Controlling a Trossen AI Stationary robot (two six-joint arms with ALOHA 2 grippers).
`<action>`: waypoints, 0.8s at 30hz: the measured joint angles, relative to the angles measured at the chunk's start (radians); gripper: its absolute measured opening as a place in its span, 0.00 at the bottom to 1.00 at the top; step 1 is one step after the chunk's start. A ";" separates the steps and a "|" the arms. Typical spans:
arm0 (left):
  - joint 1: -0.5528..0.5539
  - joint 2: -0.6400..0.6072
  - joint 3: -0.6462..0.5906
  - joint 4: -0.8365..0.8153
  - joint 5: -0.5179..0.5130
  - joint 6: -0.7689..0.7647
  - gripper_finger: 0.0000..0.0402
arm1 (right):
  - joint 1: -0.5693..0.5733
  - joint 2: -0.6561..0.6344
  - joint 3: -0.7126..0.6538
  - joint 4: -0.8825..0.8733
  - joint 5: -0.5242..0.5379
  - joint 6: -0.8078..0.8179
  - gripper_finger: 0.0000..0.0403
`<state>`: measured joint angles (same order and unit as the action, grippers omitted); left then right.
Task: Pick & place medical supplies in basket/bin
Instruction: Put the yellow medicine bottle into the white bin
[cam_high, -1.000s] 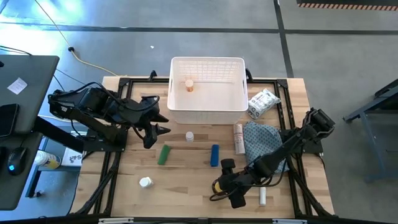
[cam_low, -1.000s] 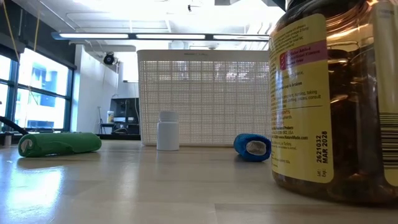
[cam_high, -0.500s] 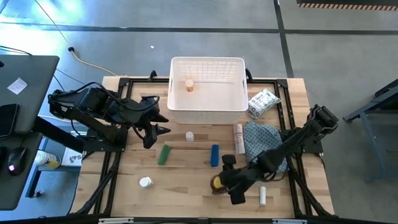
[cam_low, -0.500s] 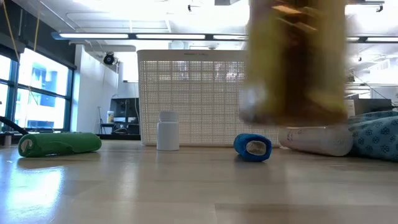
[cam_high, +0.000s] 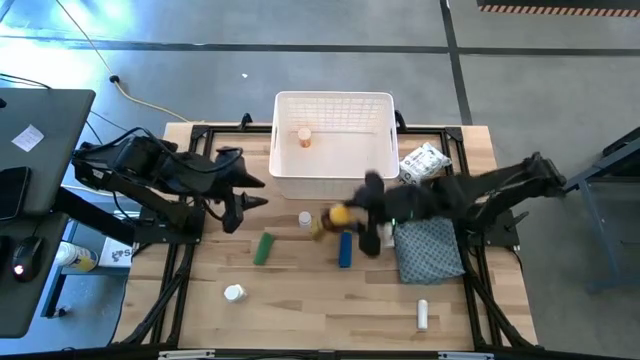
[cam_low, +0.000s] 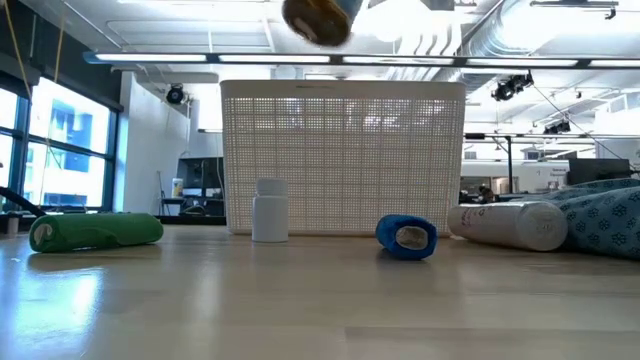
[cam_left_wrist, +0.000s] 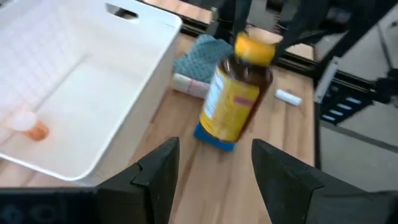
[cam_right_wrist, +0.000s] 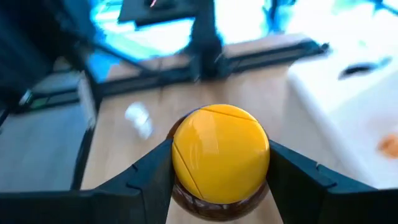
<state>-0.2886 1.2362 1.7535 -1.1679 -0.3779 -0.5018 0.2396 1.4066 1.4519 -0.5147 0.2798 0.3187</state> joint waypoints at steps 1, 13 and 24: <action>0.000 -0.001 0.000 0.000 -0.013 0.000 0.58 | -0.029 0.007 0.047 -0.031 0.000 -0.014 0.53; 0.001 -0.011 0.000 0.054 -0.261 0.035 0.58 | -0.413 0.100 0.256 -0.155 -0.019 -0.113 0.53; 0.189 -0.018 0.000 0.225 -0.152 0.219 0.58 | -0.612 0.314 0.254 -0.093 -0.100 -0.144 0.53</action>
<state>-0.0991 1.2183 1.7531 -0.9425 -0.5297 -0.2831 -0.3721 1.7205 1.7057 -0.6074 0.1800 0.1749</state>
